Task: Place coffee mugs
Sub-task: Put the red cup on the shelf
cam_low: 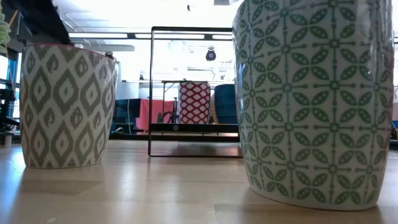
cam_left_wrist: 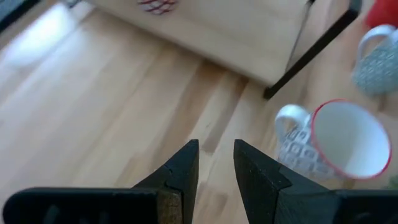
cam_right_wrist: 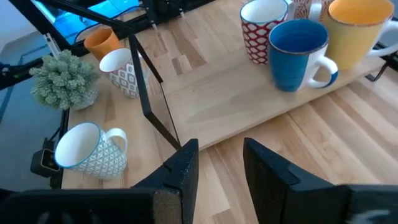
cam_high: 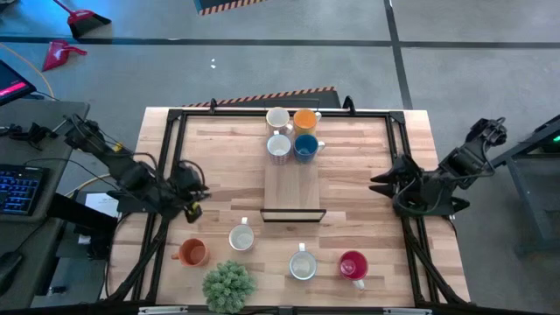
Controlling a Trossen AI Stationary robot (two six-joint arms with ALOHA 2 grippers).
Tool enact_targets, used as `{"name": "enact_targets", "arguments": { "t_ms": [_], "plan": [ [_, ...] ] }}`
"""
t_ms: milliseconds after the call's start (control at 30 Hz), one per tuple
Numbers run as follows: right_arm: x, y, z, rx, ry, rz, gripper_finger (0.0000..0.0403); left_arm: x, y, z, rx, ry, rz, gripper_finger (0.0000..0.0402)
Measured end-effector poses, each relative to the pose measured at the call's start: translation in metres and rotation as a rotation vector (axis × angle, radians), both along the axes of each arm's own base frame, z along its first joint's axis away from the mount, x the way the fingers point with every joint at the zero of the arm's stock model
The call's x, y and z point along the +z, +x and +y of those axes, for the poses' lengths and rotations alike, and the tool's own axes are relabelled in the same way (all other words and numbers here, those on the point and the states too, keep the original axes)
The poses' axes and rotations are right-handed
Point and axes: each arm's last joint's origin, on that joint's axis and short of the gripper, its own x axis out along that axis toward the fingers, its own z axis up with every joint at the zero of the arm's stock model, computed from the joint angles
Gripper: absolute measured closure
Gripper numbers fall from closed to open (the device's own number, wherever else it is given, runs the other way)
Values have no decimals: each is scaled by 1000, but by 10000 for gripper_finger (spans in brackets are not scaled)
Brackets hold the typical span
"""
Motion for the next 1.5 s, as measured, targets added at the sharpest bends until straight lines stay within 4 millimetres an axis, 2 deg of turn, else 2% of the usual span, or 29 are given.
{"name": "enact_targets", "arguments": {
  "t_ms": [100, 200, 500, 600, 733, 867, 1167, 1500],
  "plan": [
    [-8, 4, 4, -11, 23, -12, 297, -18, 12, -8, -20, -13, -112, 312],
    [-14, 8, 7, -7, 28, -30, 297, -23, 22, -13, -47, -2, -237, 312],
    [-25, 12, 7, 39, -47, 3, 297, -12, 39, -7, -100, 142, -370, 312],
    [-26, 13, 7, 80, -23, 36, 297, -9, 43, -3, -94, 170, -387, 312],
    [-27, 16, 4, 3, 59, 33, 297, -9, 49, 4, -62, 125, -389, 312],
    [-27, 28, 12, 61, 125, 52, 297, -13, 54, 10, -35, 103, -368, 311],
    [-46, 60, 33, 132, 318, 310, 281, -14, 57, 14, -48, 92, -351, 302],
    [-61, 87, 56, 224, 361, 518, 267, -15, 57, 15, -43, 92, -341, 302]
  ]
}}
